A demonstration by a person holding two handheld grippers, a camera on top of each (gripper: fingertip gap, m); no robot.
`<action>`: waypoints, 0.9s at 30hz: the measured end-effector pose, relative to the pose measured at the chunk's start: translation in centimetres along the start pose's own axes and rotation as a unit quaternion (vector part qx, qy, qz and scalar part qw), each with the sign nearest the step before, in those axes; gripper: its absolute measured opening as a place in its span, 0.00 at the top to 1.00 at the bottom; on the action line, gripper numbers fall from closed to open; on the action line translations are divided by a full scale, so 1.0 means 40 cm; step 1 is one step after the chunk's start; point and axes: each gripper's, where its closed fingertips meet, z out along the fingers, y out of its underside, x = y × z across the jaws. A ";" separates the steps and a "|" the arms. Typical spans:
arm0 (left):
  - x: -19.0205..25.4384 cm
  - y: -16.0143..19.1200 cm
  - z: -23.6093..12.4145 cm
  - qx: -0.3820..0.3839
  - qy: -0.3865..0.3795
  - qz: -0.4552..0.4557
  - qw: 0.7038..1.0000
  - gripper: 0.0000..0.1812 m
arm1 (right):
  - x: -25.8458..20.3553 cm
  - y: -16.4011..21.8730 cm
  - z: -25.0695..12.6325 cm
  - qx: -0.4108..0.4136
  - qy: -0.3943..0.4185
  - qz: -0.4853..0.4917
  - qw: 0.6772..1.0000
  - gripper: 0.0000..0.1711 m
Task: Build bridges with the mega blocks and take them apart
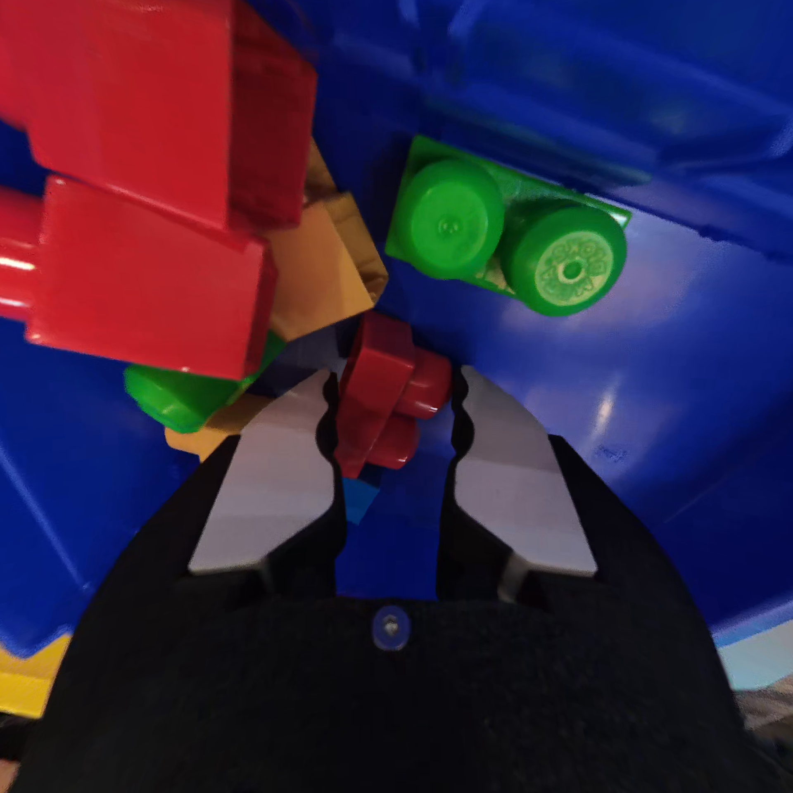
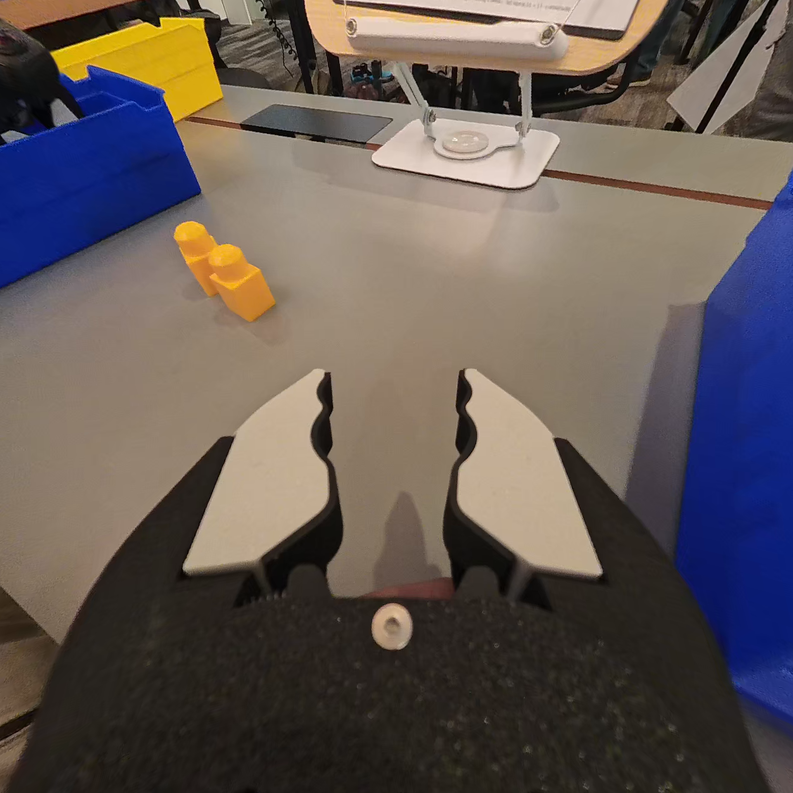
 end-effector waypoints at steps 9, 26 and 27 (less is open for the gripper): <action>-0.001 -0.082 -0.248 0.151 -0.196 -0.108 0.963 0.72 | -0.027 -0.032 0.011 0.011 -0.029 -0.027 0.999 0.68; 0.421 -0.436 -0.447 0.432 -0.371 -0.386 0.726 0.72 | -0.093 -0.045 -0.015 0.034 -0.070 -0.047 0.996 0.69; 0.443 -0.463 -0.424 0.435 -0.361 -0.393 0.725 0.72 | -0.095 -0.043 -0.017 0.033 -0.071 -0.048 0.996 0.69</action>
